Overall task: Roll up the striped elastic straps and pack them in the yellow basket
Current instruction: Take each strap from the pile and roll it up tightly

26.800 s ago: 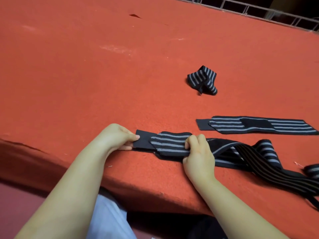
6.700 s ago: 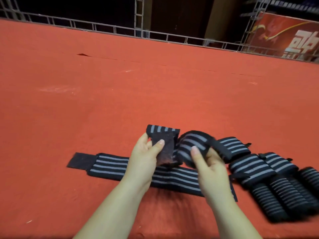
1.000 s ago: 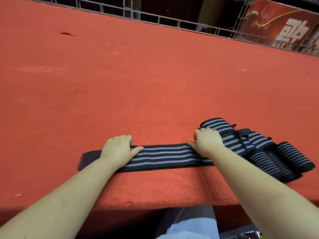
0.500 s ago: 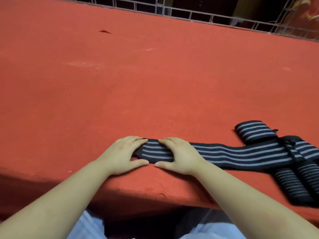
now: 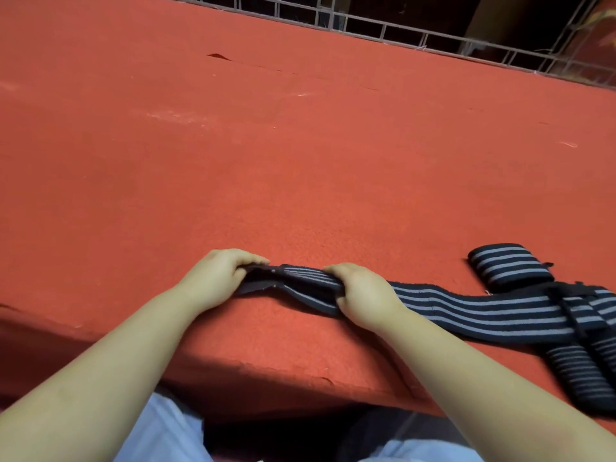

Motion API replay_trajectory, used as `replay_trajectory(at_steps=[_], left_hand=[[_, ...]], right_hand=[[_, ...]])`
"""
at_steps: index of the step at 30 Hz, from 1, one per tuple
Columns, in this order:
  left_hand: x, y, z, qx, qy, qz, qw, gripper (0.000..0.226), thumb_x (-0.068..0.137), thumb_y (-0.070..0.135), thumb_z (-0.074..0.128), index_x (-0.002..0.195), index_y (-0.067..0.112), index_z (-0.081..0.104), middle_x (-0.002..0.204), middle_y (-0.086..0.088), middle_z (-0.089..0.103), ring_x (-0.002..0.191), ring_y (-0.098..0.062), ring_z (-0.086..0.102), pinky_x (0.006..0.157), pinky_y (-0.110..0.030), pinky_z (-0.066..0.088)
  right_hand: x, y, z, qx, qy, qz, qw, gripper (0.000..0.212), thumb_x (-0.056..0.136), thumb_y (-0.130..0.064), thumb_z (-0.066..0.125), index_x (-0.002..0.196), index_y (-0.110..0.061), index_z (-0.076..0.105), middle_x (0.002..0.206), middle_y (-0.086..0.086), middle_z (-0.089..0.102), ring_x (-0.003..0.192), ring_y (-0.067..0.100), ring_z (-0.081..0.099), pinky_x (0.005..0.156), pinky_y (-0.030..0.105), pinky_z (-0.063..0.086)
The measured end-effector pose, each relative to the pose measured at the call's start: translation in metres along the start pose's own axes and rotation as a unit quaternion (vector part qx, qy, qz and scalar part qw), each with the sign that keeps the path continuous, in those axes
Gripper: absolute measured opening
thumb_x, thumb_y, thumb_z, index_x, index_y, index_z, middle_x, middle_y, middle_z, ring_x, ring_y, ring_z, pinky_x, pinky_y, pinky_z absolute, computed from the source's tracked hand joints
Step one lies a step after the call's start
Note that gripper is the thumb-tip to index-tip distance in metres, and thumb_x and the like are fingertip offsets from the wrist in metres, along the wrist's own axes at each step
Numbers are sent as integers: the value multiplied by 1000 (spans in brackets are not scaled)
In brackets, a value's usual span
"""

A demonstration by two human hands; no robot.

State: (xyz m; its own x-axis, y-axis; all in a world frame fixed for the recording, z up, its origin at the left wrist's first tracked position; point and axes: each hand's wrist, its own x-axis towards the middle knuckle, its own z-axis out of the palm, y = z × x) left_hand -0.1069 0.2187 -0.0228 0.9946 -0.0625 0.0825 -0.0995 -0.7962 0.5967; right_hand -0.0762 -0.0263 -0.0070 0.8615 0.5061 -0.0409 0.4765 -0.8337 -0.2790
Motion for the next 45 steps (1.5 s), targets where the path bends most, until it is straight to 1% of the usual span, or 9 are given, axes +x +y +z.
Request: replay_trajectory(at_steps=[6,13,17,21,27,31,38,42,45], left_hand=[[-3,-2,-4,-174,30,-42,983,31,88,8,62,83,36,73,88,17,72,83,5,62,84,-18,46],[-2,10,-9,-326,107,-98,934,18,94,7,52,84,14,65,82,0,67,70,-4,65,67,-14,49],[-8,2,-13,-263,121,-89,953,18,93,11,53,84,16,67,86,-3,70,84,-13,65,84,-27,47],[-10,3,-21,-261,116,-88,954,20,95,15,52,84,22,66,80,2,69,68,-1,64,74,-24,48],[0,18,-31,-456,130,-219,853,16,97,13,48,87,14,60,81,-4,66,49,-2,64,48,-12,51],[0,25,-32,-543,77,-291,784,8,94,12,54,89,10,59,86,-5,66,60,-13,67,47,-17,53],[-10,18,-21,-438,-29,-356,825,21,93,13,56,109,0,58,87,-12,67,50,-12,68,44,-20,54],[-16,15,-20,-460,-48,-319,827,23,96,16,51,111,1,61,86,-12,71,60,-14,70,49,-20,54],[-16,16,-26,-497,-60,-297,813,21,97,17,48,108,4,61,87,-10,71,63,-16,71,51,-20,53]], right_hand=[[9,-21,5,27,16,-14,999,36,89,-19,52,124,-25,59,124,-2,61,116,20,53,91,28,39],[30,-65,14,1,12,-27,1000,36,89,-33,58,122,-19,53,118,6,60,111,28,55,85,33,42],[34,-76,21,34,4,-18,999,39,88,-26,57,126,-20,52,120,5,61,112,28,55,89,33,44],[39,-54,-2,82,-18,15,996,30,87,-17,55,116,-22,60,114,7,67,109,27,59,86,31,45],[34,15,-66,54,-91,124,987,15,83,-32,71,81,-18,65,77,0,66,77,18,61,62,24,43],[27,35,-107,113,8,136,984,35,78,-43,72,66,-13,61,59,0,56,56,14,49,54,24,38],[31,30,-87,-72,-143,159,974,41,80,-53,67,64,-17,54,62,-2,53,67,18,52,54,23,36],[38,0,-46,5,-156,133,979,60,87,-65,45,99,-10,65,102,6,65,99,25,57,84,30,41],[50,-35,-25,87,-113,93,985,56,88,-65,42,95,-12,58,95,5,60,94,25,55,80,31,39]])
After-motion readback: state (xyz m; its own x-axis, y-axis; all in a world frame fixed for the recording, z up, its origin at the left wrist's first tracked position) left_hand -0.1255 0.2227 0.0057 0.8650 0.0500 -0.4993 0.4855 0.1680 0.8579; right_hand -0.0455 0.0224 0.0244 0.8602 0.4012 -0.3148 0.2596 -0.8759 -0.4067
